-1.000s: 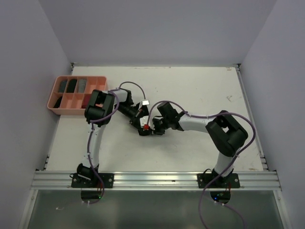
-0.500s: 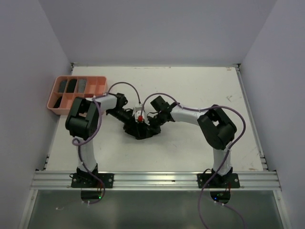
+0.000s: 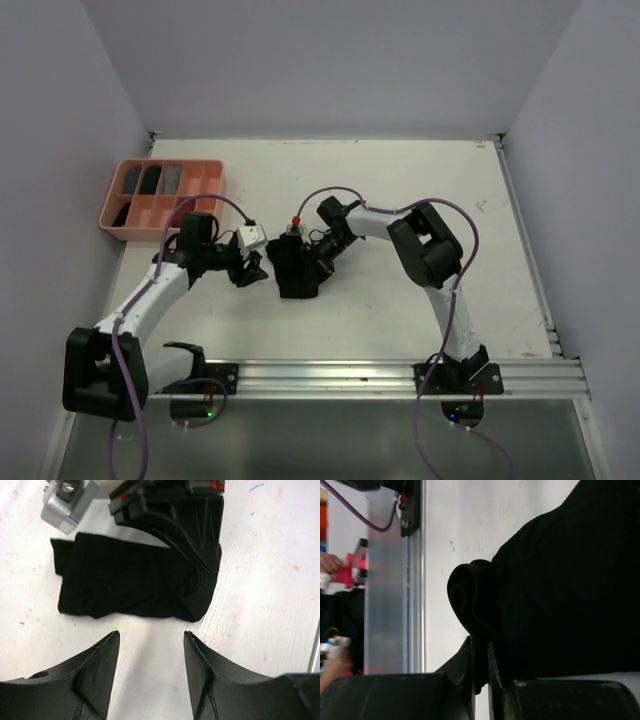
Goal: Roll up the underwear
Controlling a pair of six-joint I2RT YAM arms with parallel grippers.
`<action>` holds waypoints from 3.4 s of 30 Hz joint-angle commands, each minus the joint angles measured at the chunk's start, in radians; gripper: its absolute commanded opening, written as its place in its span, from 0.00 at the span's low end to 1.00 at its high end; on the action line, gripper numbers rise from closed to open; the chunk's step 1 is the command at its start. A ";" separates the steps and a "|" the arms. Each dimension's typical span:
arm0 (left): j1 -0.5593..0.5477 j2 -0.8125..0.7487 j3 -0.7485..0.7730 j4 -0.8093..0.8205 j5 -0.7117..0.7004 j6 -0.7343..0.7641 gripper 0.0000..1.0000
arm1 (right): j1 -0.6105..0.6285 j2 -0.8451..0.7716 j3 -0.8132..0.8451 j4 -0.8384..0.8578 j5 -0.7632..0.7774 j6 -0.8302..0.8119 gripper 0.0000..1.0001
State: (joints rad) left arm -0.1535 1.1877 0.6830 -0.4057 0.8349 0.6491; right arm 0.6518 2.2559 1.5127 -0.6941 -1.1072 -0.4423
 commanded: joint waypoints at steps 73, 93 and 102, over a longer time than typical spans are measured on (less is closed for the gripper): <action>-0.258 0.815 0.404 -0.620 -0.030 0.530 0.00 | -0.319 -0.476 -0.130 0.148 0.262 0.208 0.54; -0.173 1.210 0.704 -0.844 -0.002 0.543 0.00 | 0.164 -0.727 -0.460 0.367 0.547 -0.292 0.56; -0.173 1.224 0.708 -0.838 0.010 0.552 0.00 | 0.302 -0.601 -0.465 0.455 0.592 -0.406 0.61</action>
State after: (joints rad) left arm -0.3222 2.3421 1.3991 -1.4460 1.0943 1.1435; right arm 0.9382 1.6276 1.0485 -0.3244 -0.5396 -0.7815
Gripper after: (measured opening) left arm 0.273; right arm 0.605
